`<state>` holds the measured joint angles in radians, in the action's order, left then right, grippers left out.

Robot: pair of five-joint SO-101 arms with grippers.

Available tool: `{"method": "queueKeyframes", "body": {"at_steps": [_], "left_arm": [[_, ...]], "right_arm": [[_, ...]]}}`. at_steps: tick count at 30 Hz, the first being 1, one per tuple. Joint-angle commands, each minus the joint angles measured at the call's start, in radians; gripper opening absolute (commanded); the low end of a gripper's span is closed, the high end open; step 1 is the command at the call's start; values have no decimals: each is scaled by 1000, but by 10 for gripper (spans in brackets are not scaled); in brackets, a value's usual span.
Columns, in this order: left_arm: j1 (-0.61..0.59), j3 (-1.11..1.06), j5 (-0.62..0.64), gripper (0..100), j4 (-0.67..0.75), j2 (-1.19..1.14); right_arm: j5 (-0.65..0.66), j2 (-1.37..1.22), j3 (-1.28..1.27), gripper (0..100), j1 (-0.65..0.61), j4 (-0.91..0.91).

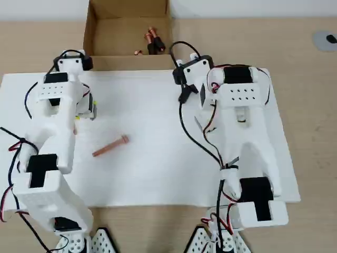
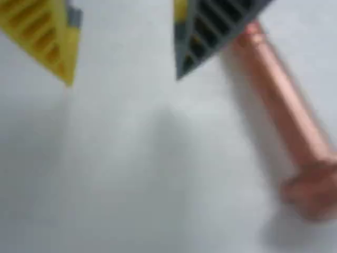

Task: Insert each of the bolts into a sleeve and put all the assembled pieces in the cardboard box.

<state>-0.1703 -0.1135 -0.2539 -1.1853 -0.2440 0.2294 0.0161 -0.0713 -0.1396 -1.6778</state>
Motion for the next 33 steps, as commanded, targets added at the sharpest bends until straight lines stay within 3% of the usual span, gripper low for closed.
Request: {"method": "queueKeyframes", "body": {"at_steps": [1, 3, 9, 15, 23, 33], "left_arm": [[-38, 31, 144, 140, 34, 54], [-66, 48, 233, 139, 48, 54], [-127, 63, 313, 137, 98, 48], [-143, 60, 318, 138, 115, 45], [-144, -114, 296, 138, 362, 15], [-137, -71, 262, 136, 265, -12]], "right_arm": [[-3, 12, 48, 11, 30, 5], [-2, 12, 48, 11, 39, 8], [0, 12, 48, 11, 47, 9], [0, 5, 50, 11, 47, 11], [0, 5, 50, 11, 47, 18], [0, 5, 51, 11, 45, 25]]}}
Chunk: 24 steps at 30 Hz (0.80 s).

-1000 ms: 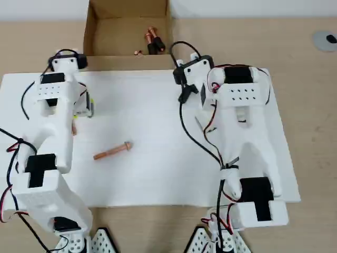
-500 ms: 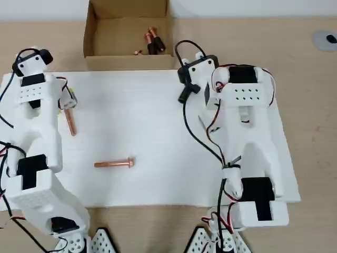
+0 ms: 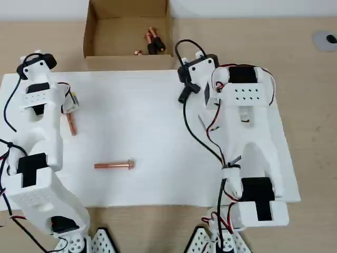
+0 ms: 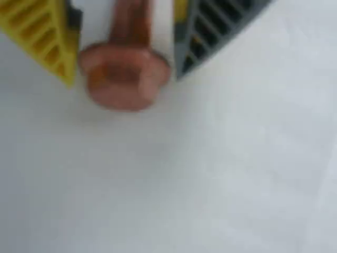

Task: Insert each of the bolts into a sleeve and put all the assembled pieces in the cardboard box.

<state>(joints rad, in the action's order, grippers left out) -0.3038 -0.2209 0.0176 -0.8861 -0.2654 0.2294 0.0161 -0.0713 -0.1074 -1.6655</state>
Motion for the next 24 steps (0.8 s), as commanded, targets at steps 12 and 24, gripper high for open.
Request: {"method": "queueKeyframes", "body": {"at_steps": [12, 24], "left_arm": [[44, 26, -3, 135, -86, 8], [18, 35, 163, 12, -81, 10]], "right_arm": [[0, 10, 51, 11, 15, 12], [-6, 12, 56, 11, 15, 5]]}}
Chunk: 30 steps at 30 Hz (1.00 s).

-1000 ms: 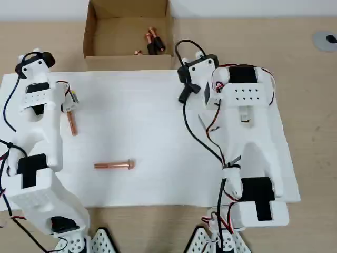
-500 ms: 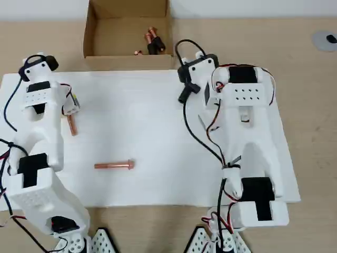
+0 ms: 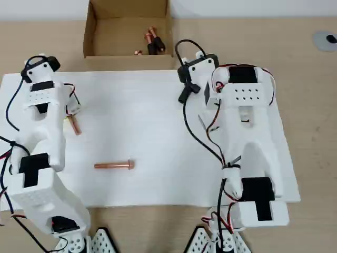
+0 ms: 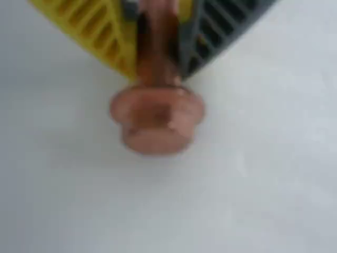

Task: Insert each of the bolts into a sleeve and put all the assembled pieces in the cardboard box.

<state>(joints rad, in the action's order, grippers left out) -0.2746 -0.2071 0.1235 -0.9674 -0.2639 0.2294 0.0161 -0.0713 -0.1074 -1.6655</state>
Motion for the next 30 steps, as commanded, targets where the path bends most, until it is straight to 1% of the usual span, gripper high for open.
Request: {"method": "queueKeyframes", "body": {"at_steps": [1, 5, 7, 10, 13, 16, 18, 22, 23, 26, 28, 30], "left_arm": [[-21, 26, 77, 12, -2, 13], [-60, 46, 109, 12, -5, 31], [-58, 61, 112, 12, -41, 76], [-9, 60, 124, 12, -97, 185], [54, 38, 137, 12, -157, 341], [92, -14, 132, 12, -183, 535], [103, -98, 129, 12, -150, 673], [106, -344, 35, 12, -6, 921], [106, -410, 8, 12, 40, 972], [106, -578, -58, 12, 146, 1090], [106, -658, -66, 7, 199, 1139], [106, -715, -61, 5, 252, 1168]], "right_arm": [[-8, 13, 56, 11, 15, 5], [-8, 38, 58, 11, 12, 5], [-6, 67, 58, 11, 7, 6], [-3, 101, 58, 11, 7, 3], [-2, 105, 64, 12, -2, -20], [-5, 87, 81, 12, -62, -9], [-51, 68, 110, 12, -97, 63], [-308, -7, 165, 12, -94, 244], [-353, -35, 173, 12, -90, 281], [-433, -131, 185, 13, -91, 371], [-465, -209, 202, 20, -110, 391], [-506, -291, 223, 54, -127, 388]]}}
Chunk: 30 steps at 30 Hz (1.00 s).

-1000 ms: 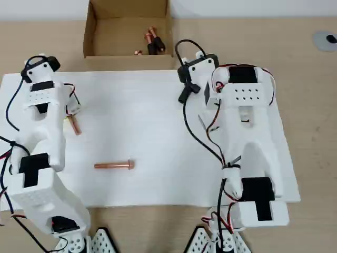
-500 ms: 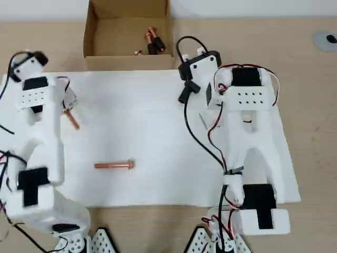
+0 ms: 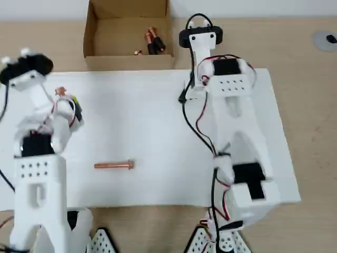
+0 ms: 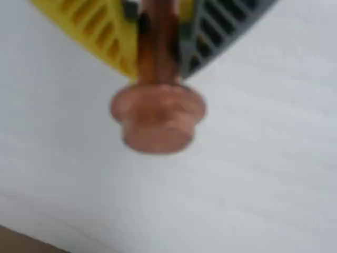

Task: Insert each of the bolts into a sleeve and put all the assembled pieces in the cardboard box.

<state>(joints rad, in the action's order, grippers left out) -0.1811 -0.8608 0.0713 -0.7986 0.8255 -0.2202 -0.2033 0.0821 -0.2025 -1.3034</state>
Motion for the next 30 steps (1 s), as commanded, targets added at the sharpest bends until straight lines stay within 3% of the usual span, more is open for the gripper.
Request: {"method": "queueKeyframes", "body": {"at_steps": [1, 6, 13, 21, 30], "left_arm": [[12, -83, -9, 5, 109, 85], [74, -181, -8, 5, 239, 97], [175, -325, -11, 5, 396, 148], [178, -379, -9, 5, 427, 225], [178, -379, -8, 5, 425, 226]], "right_arm": [[-84, -110, 85, 66, -42, 21], [-170, -272, 239, 75, -97, -64], [-160, -404, 547, 76, -110, -201], [-89, -530, 773, 80, -108, -325], [-89, -630, 900, 193, -108, -358]]}}
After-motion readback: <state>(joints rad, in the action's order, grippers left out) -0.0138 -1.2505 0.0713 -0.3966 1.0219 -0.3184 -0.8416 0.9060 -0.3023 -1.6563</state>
